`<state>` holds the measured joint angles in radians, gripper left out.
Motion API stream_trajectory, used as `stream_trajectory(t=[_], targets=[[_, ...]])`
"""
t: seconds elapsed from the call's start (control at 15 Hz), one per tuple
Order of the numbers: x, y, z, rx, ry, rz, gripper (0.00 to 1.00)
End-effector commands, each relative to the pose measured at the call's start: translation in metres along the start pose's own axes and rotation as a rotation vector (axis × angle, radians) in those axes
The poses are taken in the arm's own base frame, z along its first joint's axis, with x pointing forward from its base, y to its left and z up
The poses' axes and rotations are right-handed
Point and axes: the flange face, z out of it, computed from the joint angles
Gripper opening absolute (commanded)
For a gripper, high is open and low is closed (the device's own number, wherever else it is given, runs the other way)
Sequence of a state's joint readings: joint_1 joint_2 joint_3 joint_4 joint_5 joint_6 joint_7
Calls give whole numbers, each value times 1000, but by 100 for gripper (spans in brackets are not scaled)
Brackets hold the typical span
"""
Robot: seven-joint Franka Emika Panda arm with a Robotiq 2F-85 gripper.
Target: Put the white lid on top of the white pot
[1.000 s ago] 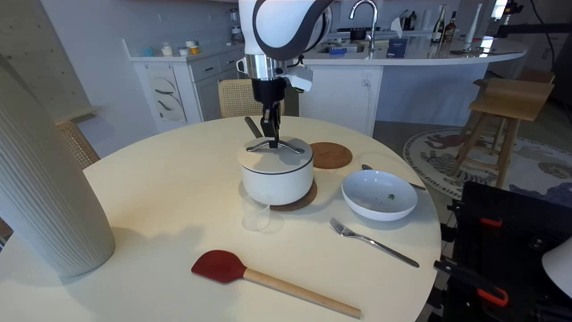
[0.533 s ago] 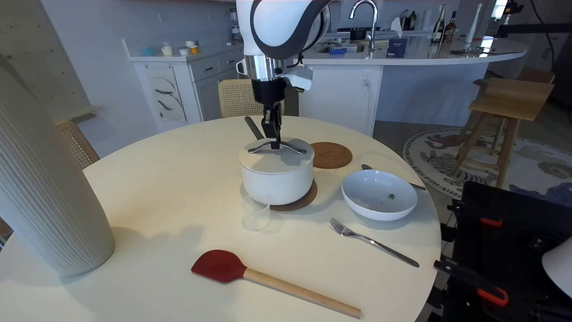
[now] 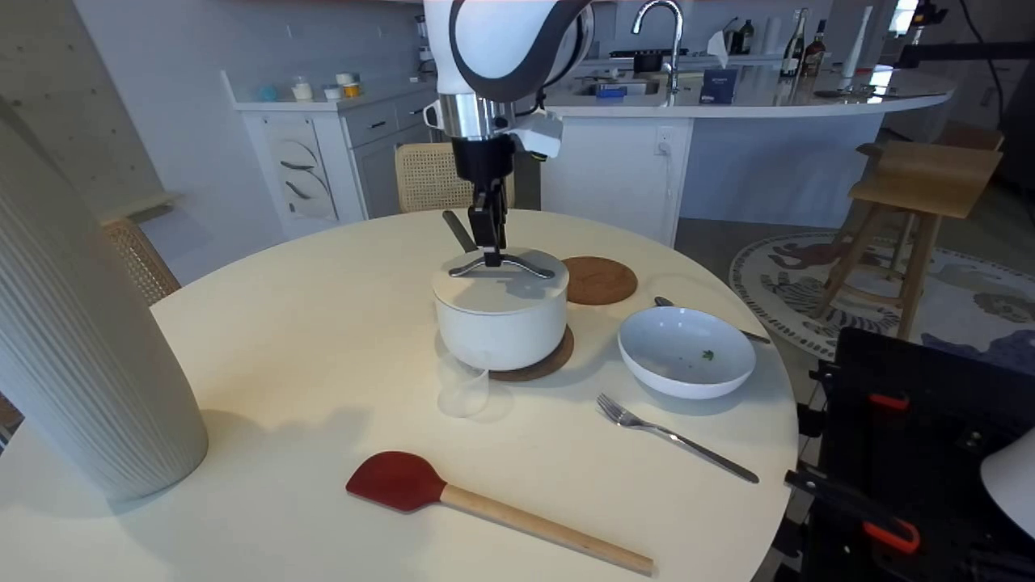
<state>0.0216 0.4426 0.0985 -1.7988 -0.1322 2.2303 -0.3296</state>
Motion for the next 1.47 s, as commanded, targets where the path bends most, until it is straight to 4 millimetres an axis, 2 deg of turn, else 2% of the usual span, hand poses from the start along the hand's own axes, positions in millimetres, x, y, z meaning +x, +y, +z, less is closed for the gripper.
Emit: stream_trajectory(t=[0.0, 0.13, 0.47, 0.87, 1.13, 1.4], targets=[[5, 2, -11, -26, -9, -5, 88], [5, 4, -14, -35, 1, -3, 99], [2, 10, -33, -57, 26, 10, 100], [-13, 12, -90, -68, 101, 74, 100], [-27, 2, -127, -93, 164, 125, 100], [-45, -10, -153, -139, 245, 213, 100]])
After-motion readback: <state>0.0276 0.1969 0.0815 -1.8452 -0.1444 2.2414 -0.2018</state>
